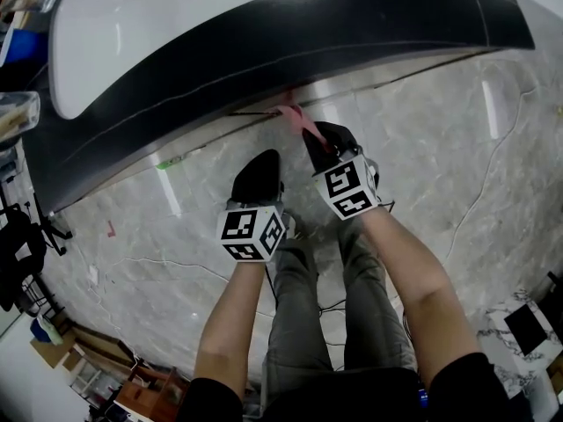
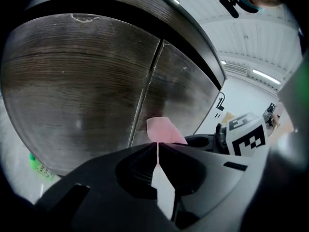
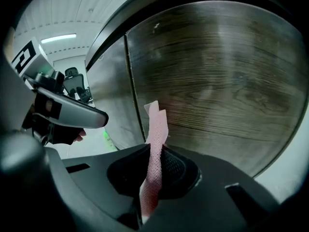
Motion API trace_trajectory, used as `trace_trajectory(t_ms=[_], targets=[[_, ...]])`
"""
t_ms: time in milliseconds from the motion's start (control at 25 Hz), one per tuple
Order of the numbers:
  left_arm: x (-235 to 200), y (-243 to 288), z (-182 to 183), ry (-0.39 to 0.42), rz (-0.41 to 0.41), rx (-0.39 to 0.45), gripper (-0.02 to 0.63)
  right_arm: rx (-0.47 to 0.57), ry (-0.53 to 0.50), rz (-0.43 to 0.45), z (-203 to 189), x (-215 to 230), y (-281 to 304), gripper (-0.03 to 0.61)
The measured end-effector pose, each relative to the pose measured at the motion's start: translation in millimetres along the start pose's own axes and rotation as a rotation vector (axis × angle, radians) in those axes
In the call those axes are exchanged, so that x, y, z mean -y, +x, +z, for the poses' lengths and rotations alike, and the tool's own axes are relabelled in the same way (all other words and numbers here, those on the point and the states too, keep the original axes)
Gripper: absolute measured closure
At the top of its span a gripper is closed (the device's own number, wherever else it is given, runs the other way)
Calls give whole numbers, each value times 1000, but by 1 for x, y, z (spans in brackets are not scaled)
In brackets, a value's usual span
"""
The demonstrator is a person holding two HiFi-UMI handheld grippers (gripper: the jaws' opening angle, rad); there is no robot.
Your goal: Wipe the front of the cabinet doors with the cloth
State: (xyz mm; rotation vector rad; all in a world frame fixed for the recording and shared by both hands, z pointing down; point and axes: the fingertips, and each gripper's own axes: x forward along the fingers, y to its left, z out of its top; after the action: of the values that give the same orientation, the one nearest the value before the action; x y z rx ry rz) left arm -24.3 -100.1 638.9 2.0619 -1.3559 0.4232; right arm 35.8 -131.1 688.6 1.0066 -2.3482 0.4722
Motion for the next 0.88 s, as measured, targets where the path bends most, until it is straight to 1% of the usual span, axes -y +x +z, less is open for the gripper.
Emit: trace_trajectory(t_ms=[200,600,880], targets=[[19,17,2,6,-22,-11,597,-9,16,-34,-9,34,-13,534],[79,57,8,56,-101,-43,597,-9,81,-115,-30,107,-47,534],[117,84,14,78,-135,-58,597,-9,124,-170,-44,156,-73,534]])
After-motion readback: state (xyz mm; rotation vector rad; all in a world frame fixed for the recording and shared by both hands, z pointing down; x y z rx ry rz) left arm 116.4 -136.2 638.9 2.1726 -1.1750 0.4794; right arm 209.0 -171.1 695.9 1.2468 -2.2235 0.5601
